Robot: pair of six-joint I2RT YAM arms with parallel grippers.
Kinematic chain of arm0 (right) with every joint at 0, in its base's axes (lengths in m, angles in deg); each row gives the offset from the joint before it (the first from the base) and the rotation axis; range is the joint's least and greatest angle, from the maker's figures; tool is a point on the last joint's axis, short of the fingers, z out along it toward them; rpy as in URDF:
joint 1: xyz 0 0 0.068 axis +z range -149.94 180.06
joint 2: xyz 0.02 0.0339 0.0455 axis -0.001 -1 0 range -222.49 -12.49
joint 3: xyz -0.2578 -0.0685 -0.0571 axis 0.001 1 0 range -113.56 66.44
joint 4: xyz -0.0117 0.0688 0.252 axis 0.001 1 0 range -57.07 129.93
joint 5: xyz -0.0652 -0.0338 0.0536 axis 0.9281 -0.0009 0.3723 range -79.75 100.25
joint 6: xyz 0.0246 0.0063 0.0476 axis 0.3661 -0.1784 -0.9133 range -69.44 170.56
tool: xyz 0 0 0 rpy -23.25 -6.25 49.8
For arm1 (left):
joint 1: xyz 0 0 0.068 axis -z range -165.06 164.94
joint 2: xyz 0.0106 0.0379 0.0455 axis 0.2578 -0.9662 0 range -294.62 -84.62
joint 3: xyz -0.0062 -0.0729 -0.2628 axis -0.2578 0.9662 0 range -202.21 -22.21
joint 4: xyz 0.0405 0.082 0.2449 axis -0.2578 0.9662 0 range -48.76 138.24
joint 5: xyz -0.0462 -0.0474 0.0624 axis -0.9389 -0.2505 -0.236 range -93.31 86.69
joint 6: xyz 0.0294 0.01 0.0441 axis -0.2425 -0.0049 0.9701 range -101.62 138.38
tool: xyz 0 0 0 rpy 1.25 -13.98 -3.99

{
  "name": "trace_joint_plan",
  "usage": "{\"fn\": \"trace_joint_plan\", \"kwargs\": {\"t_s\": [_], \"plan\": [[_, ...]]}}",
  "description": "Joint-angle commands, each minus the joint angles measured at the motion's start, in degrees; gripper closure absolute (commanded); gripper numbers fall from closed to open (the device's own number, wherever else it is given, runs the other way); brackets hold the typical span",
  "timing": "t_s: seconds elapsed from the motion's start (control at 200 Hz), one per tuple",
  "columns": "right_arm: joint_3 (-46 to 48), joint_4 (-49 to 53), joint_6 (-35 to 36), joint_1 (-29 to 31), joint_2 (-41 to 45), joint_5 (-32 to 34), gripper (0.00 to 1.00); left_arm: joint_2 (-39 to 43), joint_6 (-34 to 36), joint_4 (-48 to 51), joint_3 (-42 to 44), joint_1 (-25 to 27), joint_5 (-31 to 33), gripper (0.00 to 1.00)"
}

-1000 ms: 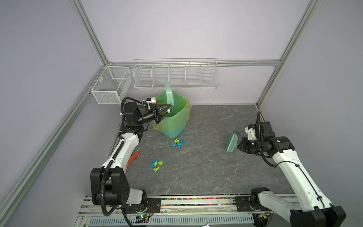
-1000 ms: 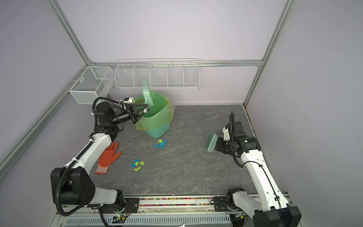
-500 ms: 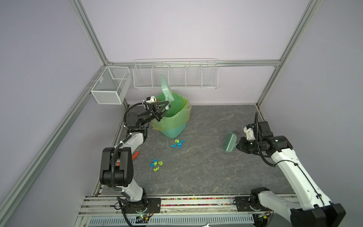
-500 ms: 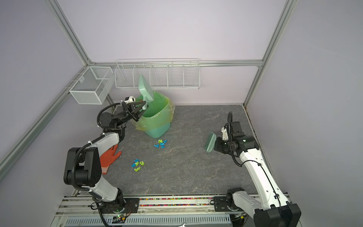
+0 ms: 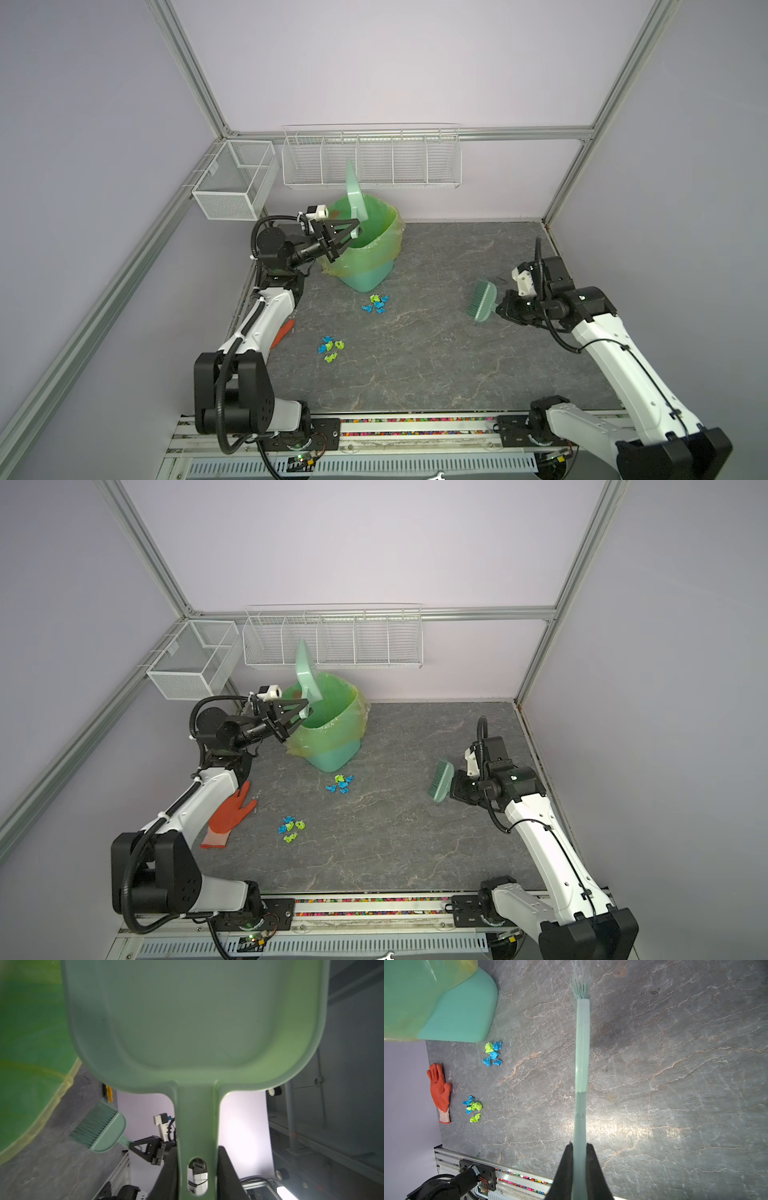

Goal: Sweep away the paper scraps from the table
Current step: 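Tip the dustpan over the green bin with the left gripper, then lower the empty dustpan beside the scraps while the right gripper brings the brush over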

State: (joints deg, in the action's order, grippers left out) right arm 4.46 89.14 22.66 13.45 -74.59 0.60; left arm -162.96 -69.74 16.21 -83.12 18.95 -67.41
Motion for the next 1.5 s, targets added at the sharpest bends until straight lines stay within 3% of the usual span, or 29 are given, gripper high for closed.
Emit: {"fn": "trace_joint_plan", "kwargs": {"t_s": [0.0, 0.105, 0.295, 0.435, 0.645, 1.16, 1.495], "plan": [[-1.20, -0.92, -1.01, 0.74, -0.69, 0.39, 0.93, 2.73, 36.30, 45.93, -9.25, -0.15, 4.71, 1.00], [-1.14, -0.92, -1.41, 1.24, -1.30, 0.43, 0.93, 3.37, 46.44, 58.84, -13.33, -0.08, 8.94, 1.00], [-1.17, -4.02, -2.85, 2.38, -1.79, -0.47, 0.93, 5.20, 50.74, 63.87, -13.43, 0.34, 11.30, 1.00], [-0.63, -6.97, -3.97, 2.80, -2.20, -5.03, 0.93, 6.34, 52.61, 66.28, -13.25, 1.11, 11.41, 1.00], [0.01, -10.18, -6.08, 4.61, -3.54, -7.44, 0.93, 7.37, 61.92, 78.48, -19.61, 6.00, 23.45, 1.00], [-3.36, -13.82, -9.78, 14.44, -9.81, -5.08, 0.93, 11.17, 63.57, 81.95, -19.36, 10.63, 31.79, 1.00], [-6.39, -15.45, -11.73, 22.26, -14.13, -2.78, 0.93, 16.20, 62.12, 85.85, -13.87, 12.65, 37.61, 1.00]]}}
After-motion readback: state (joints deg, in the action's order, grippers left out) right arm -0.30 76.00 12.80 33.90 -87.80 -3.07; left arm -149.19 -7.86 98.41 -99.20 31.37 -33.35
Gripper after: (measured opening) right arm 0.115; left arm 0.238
